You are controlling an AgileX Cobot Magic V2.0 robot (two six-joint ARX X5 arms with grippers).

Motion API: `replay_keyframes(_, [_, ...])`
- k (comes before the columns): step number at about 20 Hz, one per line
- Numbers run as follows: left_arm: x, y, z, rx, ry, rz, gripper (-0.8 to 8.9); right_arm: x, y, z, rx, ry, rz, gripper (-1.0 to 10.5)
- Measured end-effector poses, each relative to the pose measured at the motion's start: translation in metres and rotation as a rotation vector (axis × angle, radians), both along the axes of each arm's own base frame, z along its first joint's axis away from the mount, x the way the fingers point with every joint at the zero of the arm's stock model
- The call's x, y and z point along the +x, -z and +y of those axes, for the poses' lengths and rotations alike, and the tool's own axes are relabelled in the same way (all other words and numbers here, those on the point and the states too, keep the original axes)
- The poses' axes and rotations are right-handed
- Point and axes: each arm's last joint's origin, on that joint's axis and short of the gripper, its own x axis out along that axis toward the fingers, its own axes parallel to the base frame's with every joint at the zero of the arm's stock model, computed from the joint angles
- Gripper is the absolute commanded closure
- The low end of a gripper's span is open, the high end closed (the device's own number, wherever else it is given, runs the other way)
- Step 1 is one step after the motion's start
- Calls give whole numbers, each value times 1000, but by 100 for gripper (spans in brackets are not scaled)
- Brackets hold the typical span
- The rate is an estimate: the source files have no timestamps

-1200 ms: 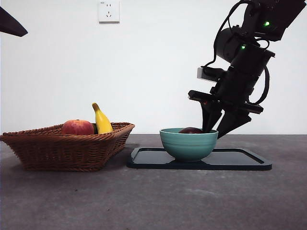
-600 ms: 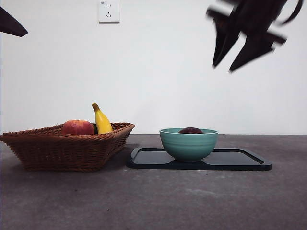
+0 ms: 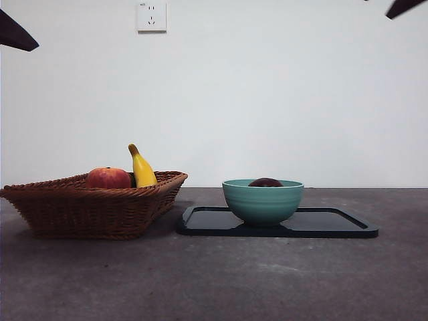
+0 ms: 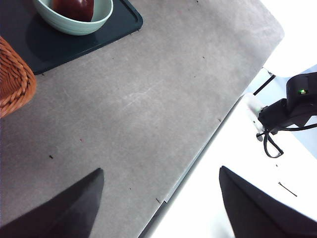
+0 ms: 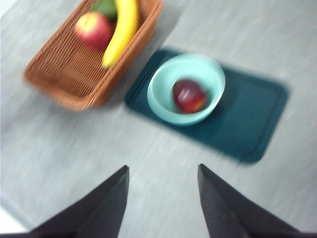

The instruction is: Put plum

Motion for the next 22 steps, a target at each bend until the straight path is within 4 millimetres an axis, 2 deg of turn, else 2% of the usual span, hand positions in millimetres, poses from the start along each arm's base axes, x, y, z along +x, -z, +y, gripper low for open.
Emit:
replay_keyframes(5, [0, 0, 0, 0, 0, 0, 440, -38, 37, -7, 56, -96, 33, 726])
replay_keyframes(9, [0, 0, 0, 0, 0, -1, 440, -55, 57, -10, 85, -141, 52, 726])
replay_keyframes(22, [0, 0, 0, 0, 0, -1, 440, -58, 56, -11, 90, -142, 33, 726])
